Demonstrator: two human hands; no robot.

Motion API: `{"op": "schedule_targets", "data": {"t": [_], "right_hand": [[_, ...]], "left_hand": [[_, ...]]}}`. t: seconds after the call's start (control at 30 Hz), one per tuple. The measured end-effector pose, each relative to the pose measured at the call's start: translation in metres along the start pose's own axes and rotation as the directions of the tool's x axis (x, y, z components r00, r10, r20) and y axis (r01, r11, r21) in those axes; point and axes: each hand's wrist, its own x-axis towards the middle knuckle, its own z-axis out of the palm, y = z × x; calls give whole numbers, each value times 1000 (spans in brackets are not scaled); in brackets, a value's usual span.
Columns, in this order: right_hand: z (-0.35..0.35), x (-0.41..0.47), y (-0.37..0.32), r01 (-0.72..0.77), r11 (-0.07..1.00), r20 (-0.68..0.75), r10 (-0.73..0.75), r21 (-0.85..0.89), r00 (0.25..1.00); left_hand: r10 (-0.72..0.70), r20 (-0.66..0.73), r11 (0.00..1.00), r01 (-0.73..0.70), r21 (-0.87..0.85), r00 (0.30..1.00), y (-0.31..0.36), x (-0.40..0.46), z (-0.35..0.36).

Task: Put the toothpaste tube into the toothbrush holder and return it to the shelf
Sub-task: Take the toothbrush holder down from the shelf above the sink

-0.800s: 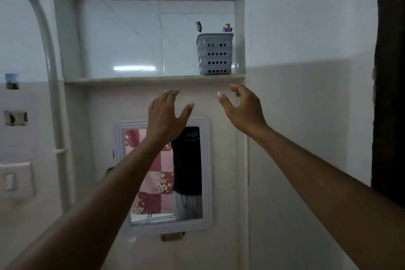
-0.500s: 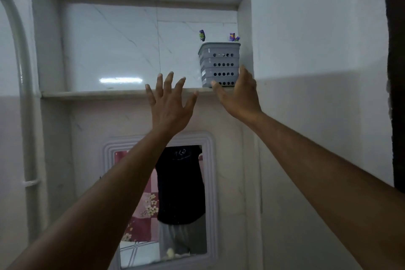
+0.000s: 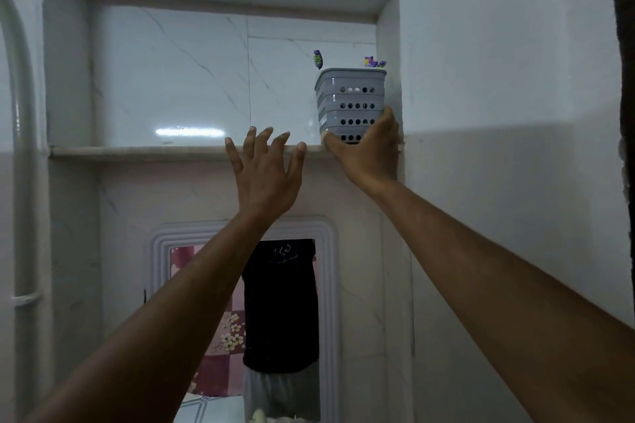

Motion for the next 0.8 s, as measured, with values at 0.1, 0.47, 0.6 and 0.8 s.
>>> {"op": "schedule_targets", "data": {"t": [0.1,0.47,0.6,0.8], "right_hand": [[-14,-10,-4,29,996,-67,-24,79,997],[-75,-86,6,159,936,-140,-120,314,983],[-88,-156,46,2,933,3,-4,360,1000],[-94,-290,114,-220,947,228,167,235,959]], "left_hand": [[-18,-14,992,17,-127,1000,7,-5,-11],[-14,33,969,22,-247,999,27,-82,-46],[-62,167,956,107,-273,984,15,-157,-54],[-181,397,926,292,-241,900,-25,-302,-46]]}}
